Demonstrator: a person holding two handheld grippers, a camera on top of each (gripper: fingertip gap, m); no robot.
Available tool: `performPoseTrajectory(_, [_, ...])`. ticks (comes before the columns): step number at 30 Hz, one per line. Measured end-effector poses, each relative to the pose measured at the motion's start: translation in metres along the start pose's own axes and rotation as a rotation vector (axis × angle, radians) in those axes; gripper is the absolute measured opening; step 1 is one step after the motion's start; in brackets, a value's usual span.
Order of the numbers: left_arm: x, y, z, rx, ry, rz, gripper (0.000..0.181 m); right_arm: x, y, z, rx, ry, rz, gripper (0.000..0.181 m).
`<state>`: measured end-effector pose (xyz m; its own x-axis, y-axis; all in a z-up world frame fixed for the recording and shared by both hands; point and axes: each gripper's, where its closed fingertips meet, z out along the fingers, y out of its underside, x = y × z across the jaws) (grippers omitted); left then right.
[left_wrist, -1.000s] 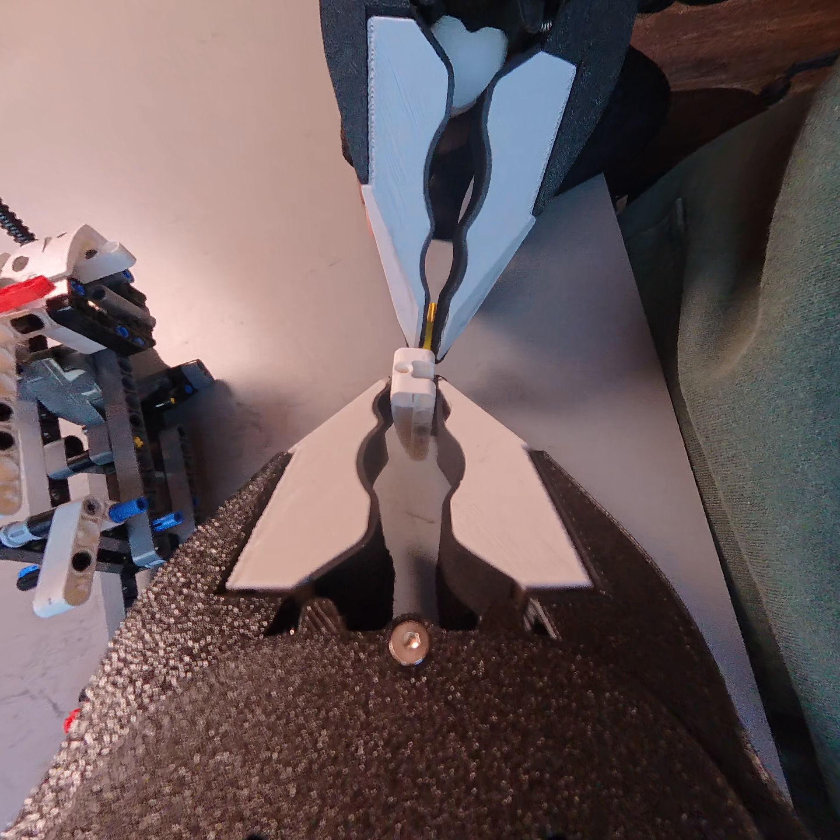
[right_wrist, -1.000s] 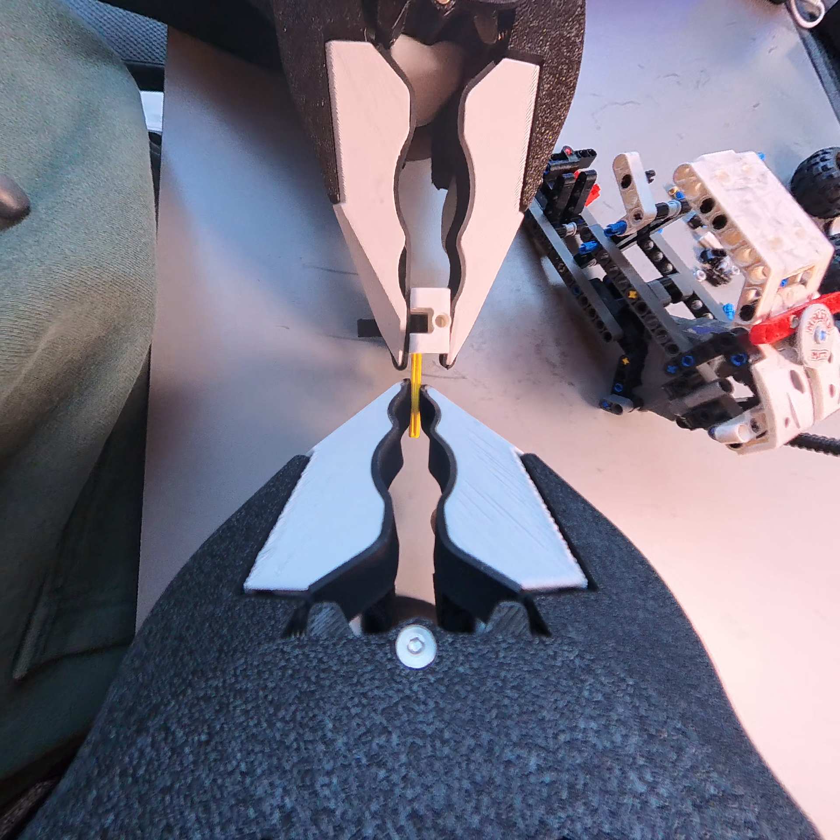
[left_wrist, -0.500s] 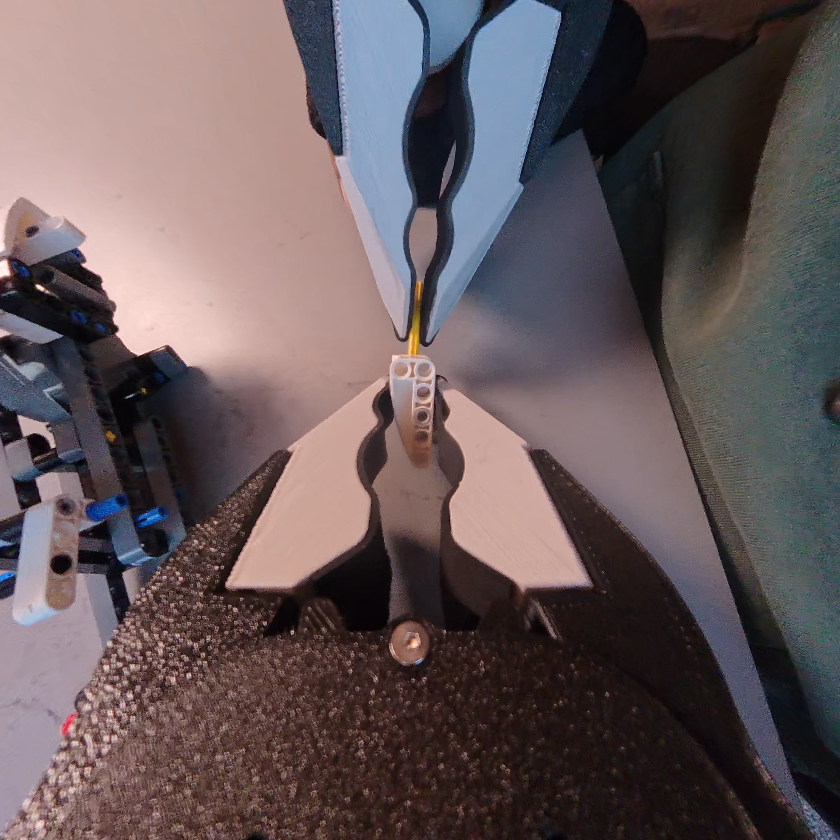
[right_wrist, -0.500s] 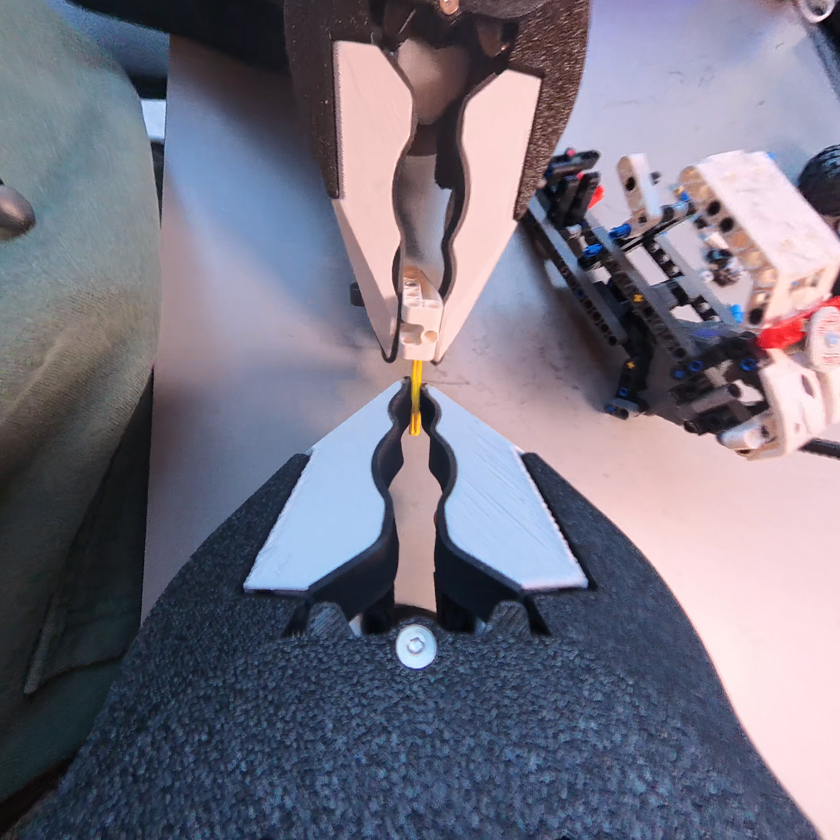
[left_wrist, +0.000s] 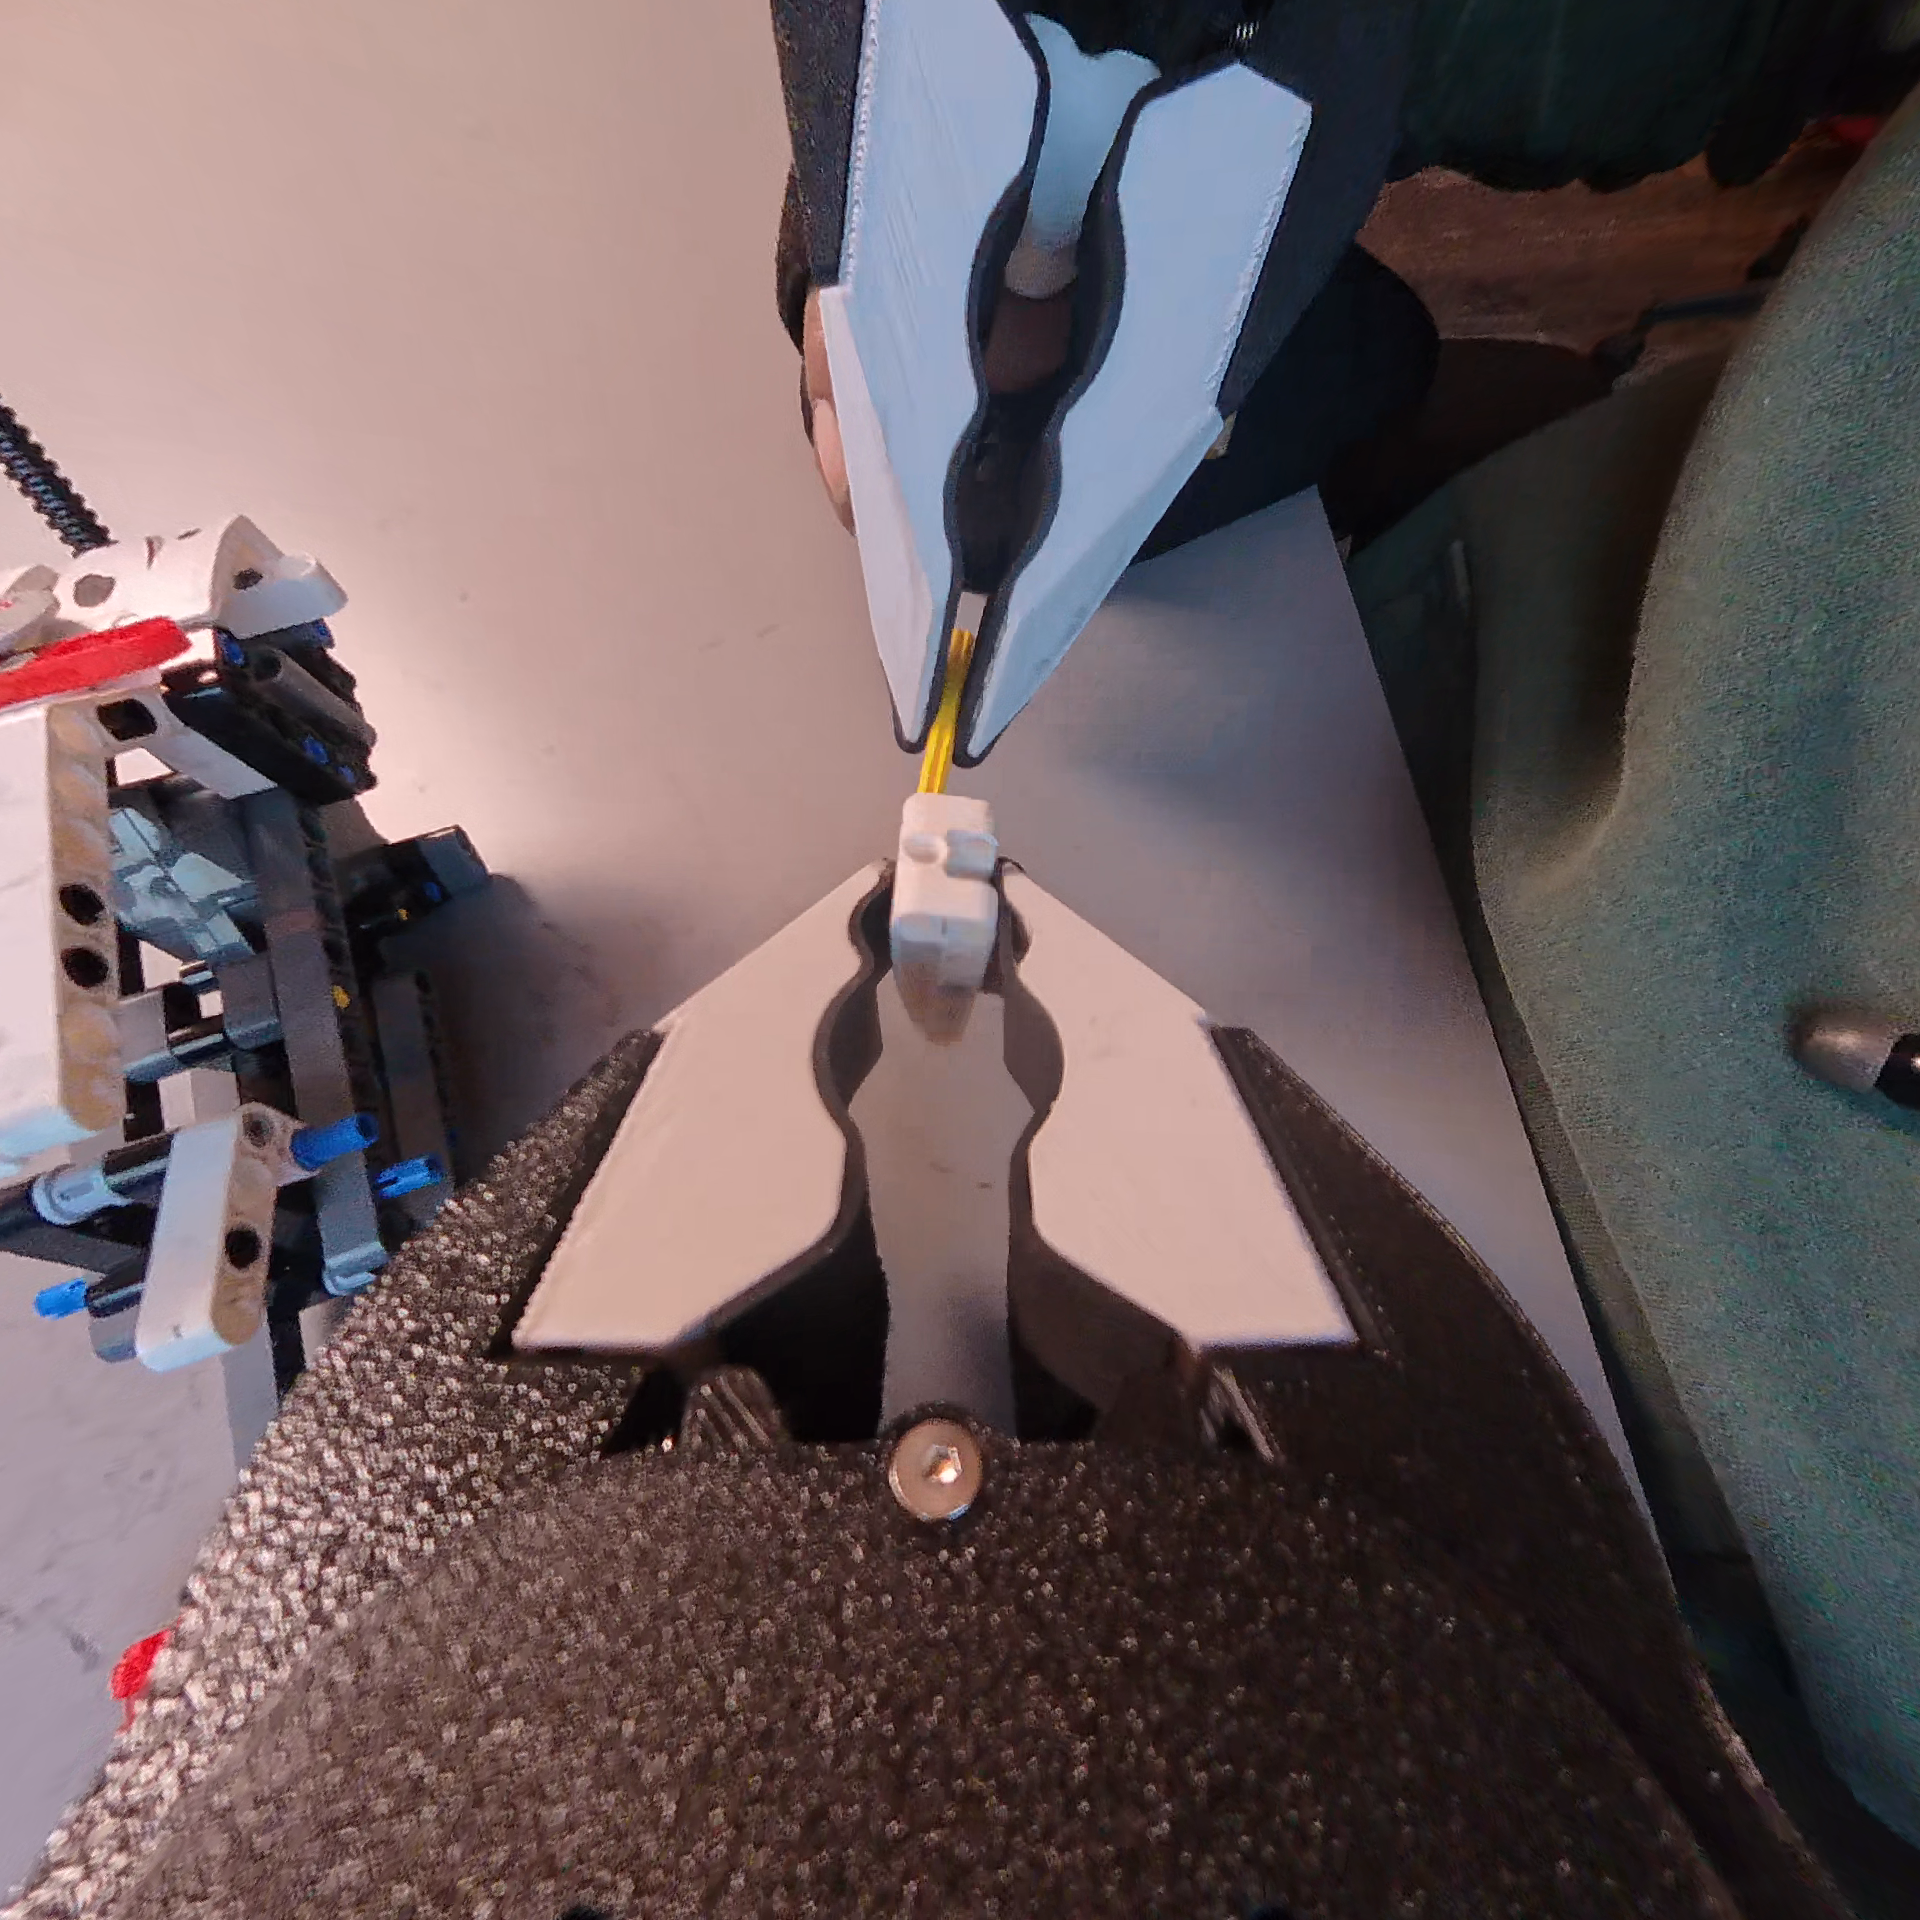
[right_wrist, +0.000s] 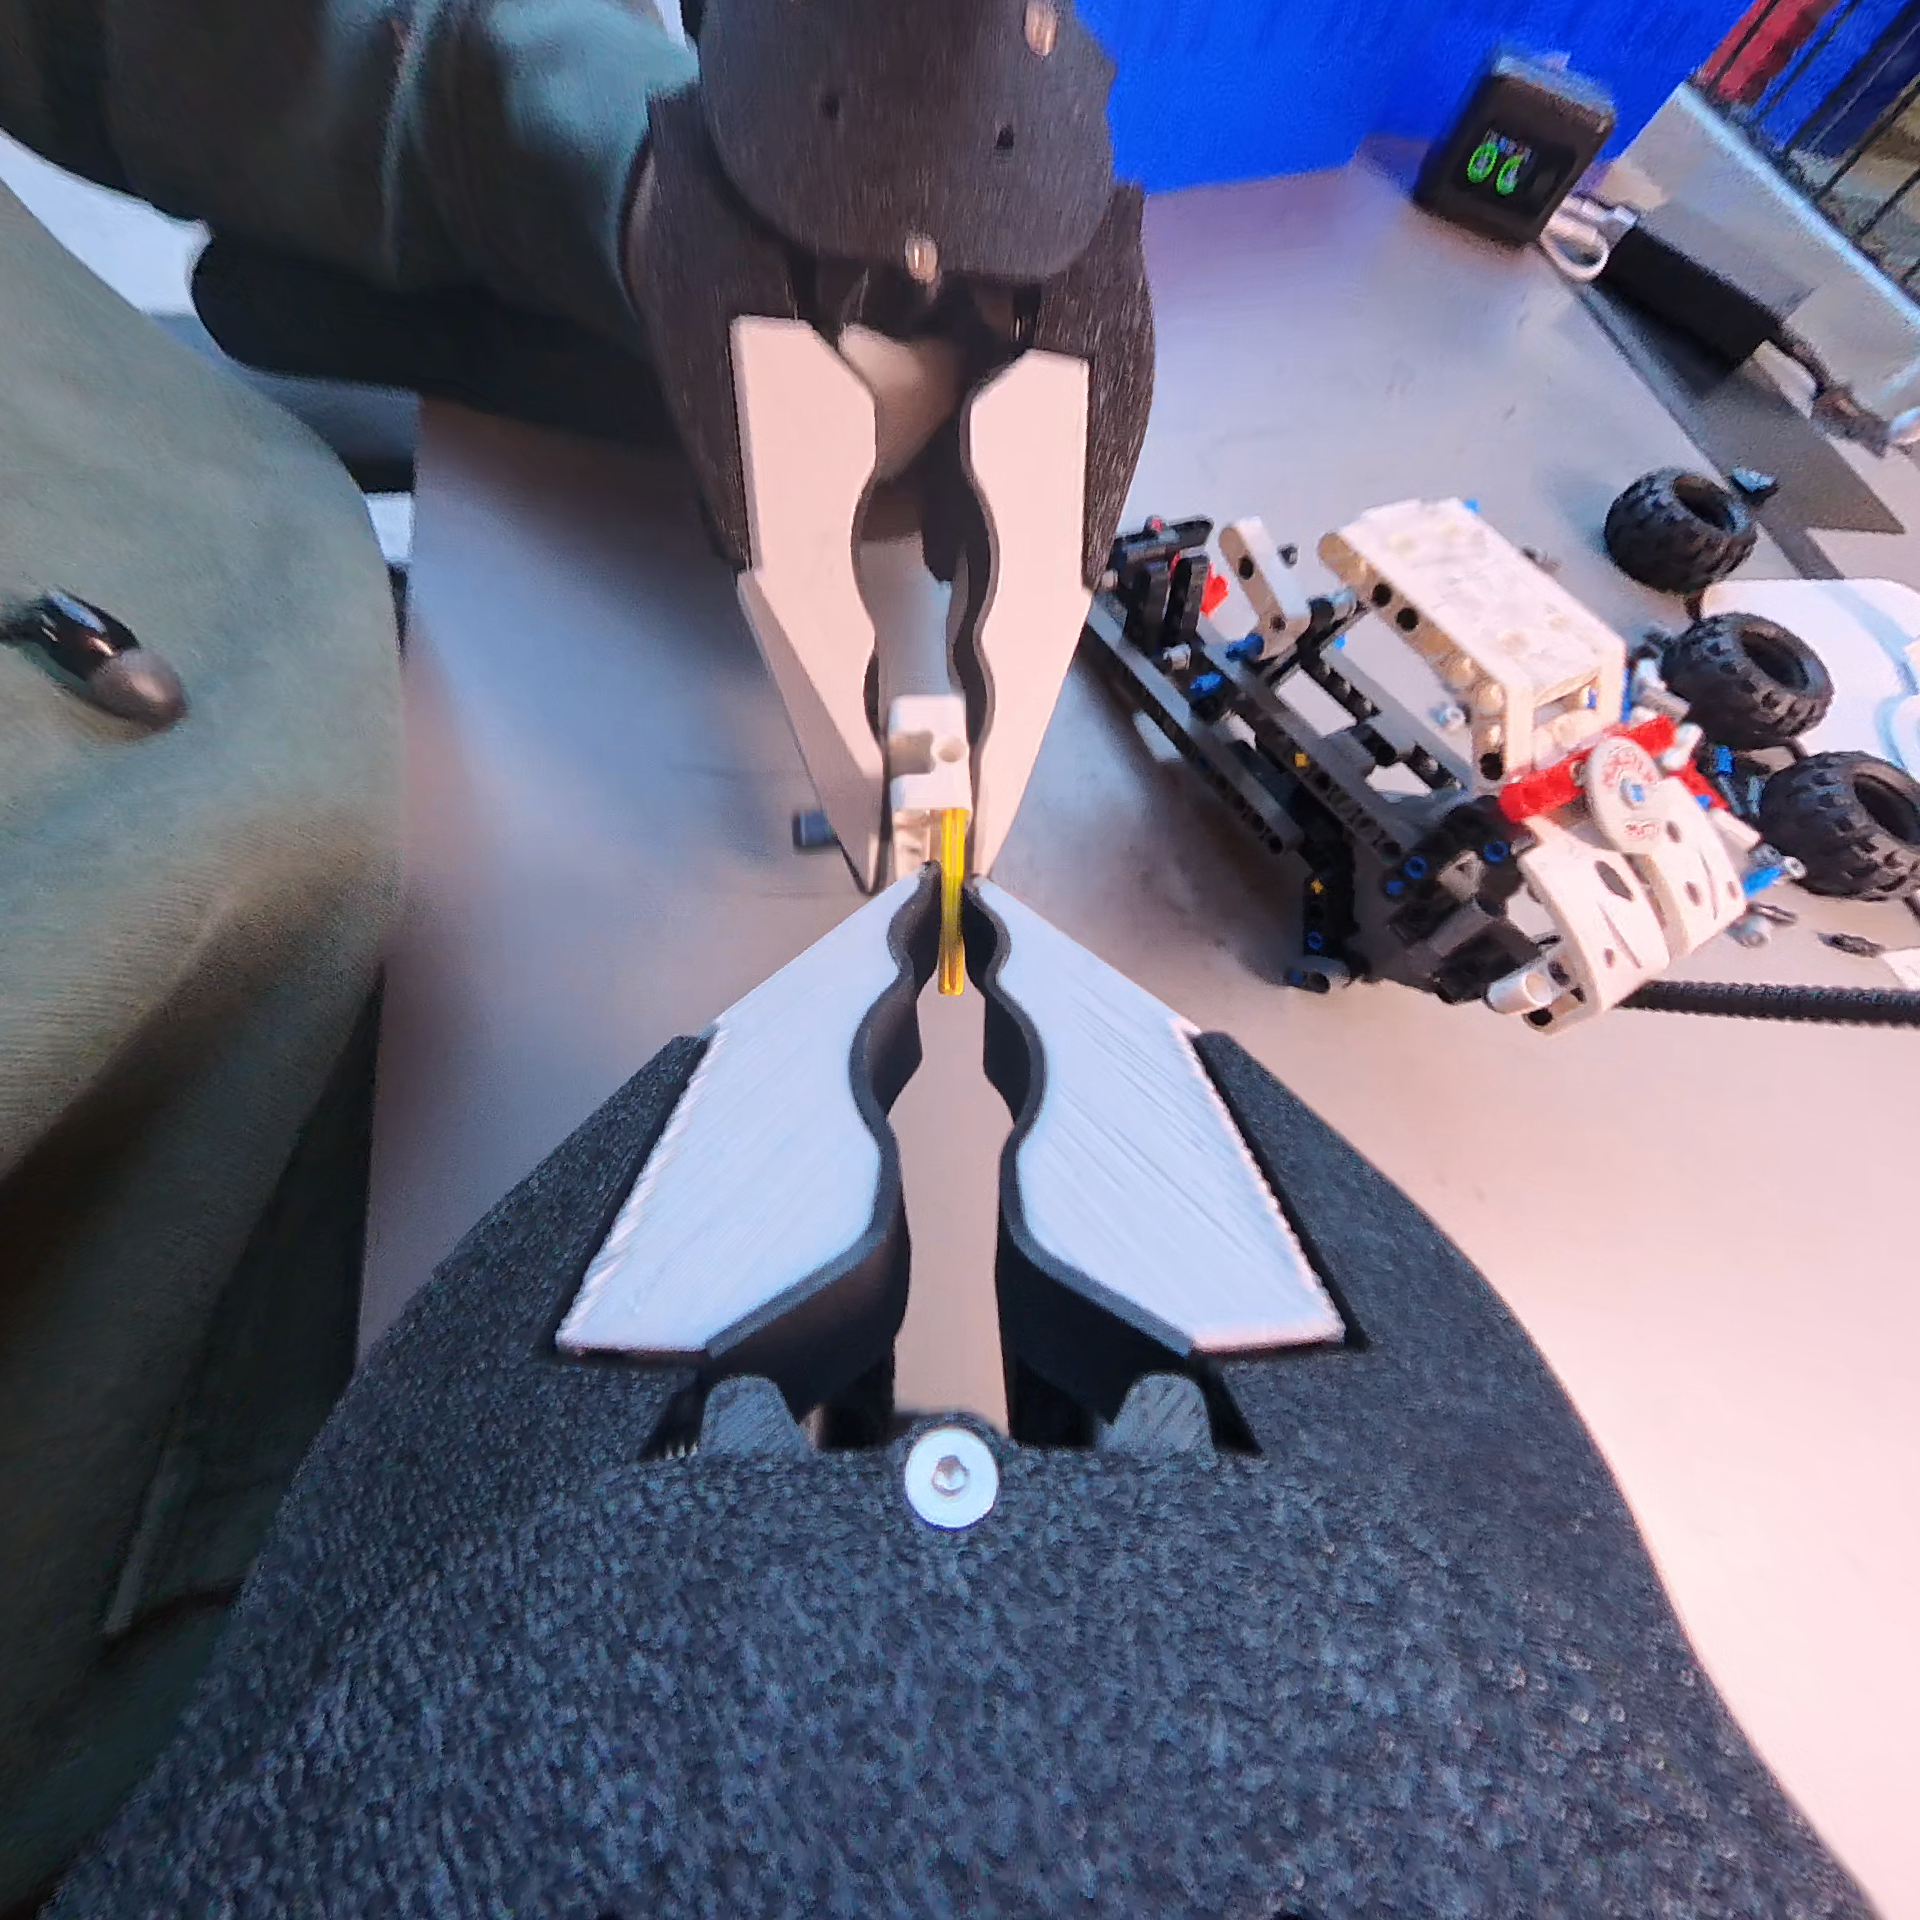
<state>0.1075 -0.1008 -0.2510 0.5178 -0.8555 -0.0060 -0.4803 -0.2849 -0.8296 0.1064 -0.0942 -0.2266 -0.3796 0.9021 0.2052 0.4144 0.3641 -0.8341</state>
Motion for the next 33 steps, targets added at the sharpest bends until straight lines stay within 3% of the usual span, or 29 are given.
performPoseTrajectory(33, [0.003, -0.020, -0.010, 0.153, 0.017, 0.020, 0.016, -0.009, -0.007, -0.001, 0.026, -0.036, -0.078, 0.002])
